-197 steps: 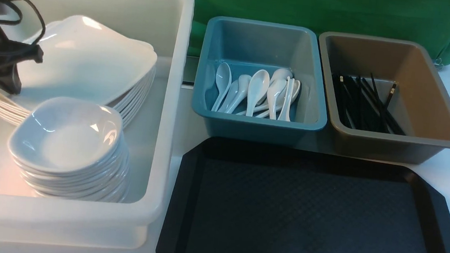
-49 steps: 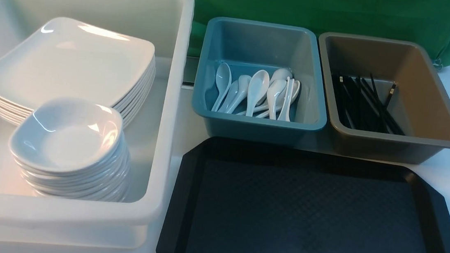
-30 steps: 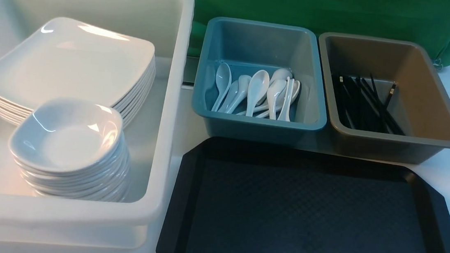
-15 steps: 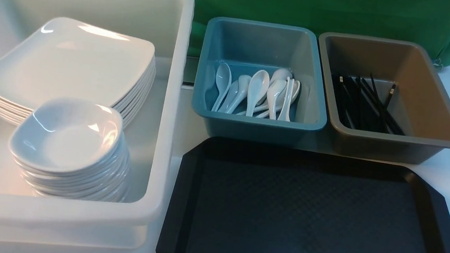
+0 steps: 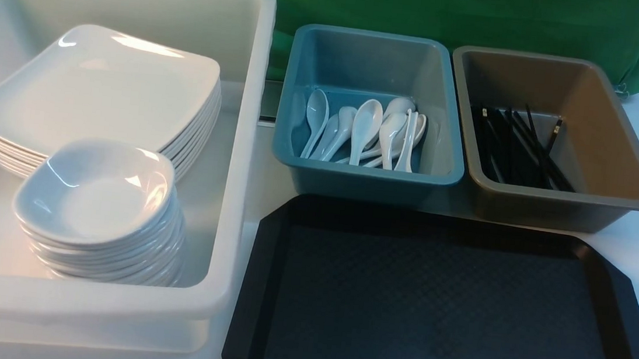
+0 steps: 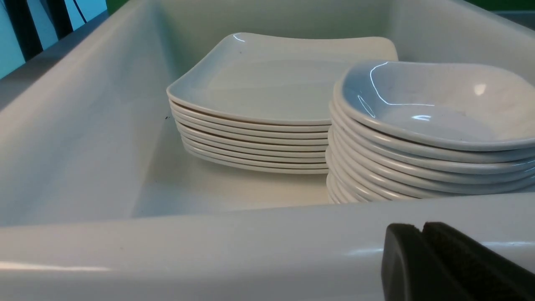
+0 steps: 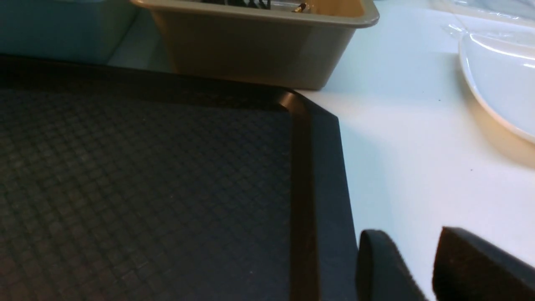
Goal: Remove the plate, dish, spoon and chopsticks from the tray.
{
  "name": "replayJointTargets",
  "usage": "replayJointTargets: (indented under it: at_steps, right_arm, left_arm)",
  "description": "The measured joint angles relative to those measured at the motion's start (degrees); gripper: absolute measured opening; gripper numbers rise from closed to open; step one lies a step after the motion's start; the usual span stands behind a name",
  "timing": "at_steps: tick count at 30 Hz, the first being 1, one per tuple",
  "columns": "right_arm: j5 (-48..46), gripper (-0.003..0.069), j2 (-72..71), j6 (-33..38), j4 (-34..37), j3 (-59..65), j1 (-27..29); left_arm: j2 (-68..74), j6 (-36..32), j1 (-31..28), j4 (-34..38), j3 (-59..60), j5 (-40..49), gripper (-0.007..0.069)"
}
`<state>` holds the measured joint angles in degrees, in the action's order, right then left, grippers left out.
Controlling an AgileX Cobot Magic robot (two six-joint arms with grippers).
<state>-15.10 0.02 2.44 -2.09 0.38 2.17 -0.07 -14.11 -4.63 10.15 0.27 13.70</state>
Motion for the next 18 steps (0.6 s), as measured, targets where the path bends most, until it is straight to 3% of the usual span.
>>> replayJointTargets:
  at_steps: [18]
  right_arm:
    - [0.1, 0.0237, 0.0, -0.1, 0.0, 0.0, 0.0]
  left_arm:
    - [0.0, 0.0, 0.0, -0.1, 0.0, 0.0, 0.0036]
